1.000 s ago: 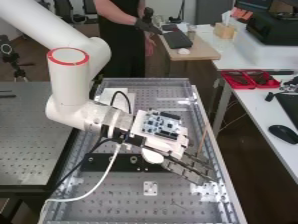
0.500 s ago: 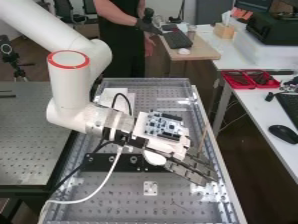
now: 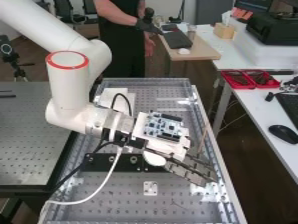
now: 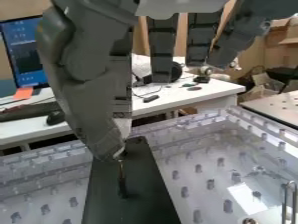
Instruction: Grab the drill bit and place it in the clear container
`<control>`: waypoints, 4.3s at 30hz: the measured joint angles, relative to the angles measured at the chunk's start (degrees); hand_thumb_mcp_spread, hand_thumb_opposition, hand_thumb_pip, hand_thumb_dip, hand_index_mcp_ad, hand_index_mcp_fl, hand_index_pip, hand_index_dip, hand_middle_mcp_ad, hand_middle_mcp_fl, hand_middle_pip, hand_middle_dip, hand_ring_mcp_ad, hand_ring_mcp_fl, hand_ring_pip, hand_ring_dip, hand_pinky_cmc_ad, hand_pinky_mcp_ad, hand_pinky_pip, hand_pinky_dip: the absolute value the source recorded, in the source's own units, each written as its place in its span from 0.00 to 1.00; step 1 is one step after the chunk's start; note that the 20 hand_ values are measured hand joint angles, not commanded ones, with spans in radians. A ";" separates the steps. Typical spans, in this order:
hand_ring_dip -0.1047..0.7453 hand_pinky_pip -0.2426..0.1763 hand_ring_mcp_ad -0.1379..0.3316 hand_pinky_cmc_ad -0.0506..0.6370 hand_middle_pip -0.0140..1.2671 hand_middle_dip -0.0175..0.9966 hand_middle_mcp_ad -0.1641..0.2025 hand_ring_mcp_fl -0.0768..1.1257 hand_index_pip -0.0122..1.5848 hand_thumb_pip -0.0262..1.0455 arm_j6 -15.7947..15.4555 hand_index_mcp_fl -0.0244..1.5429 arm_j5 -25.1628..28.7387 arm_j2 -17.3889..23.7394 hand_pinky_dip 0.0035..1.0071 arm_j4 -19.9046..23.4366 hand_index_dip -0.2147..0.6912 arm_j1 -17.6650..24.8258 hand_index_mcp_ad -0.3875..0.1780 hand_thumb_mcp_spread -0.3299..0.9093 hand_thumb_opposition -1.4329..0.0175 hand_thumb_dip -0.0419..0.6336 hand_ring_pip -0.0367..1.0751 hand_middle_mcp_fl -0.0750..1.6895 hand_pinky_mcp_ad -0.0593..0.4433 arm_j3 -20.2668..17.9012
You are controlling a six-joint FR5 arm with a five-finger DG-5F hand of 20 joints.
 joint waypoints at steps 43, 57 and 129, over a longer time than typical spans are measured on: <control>0.14 0.40 0.62 0.58 0.12 0.22 0.65 0.13 0.82 0.50 1.45 0.39 0.90 0.34 0.19 2.67 0.46 0.00 0.37 0.76 0.36 0.43 0.12 0.19 0.38 -1.82; 0.14 0.44 0.62 0.61 0.12 0.22 0.66 0.14 0.79 0.49 2.09 0.42 0.88 0.05 0.19 1.62 0.46 0.18 0.34 0.81 0.34 0.44 0.12 0.20 0.38 -1.23; 0.14 0.43 0.61 0.61 0.11 0.22 0.62 0.11 0.78 0.63 -8.75 0.31 -0.72 0.04 0.18 1.08 0.42 0.07 0.41 0.65 0.42 0.43 0.12 0.18 0.39 -0.74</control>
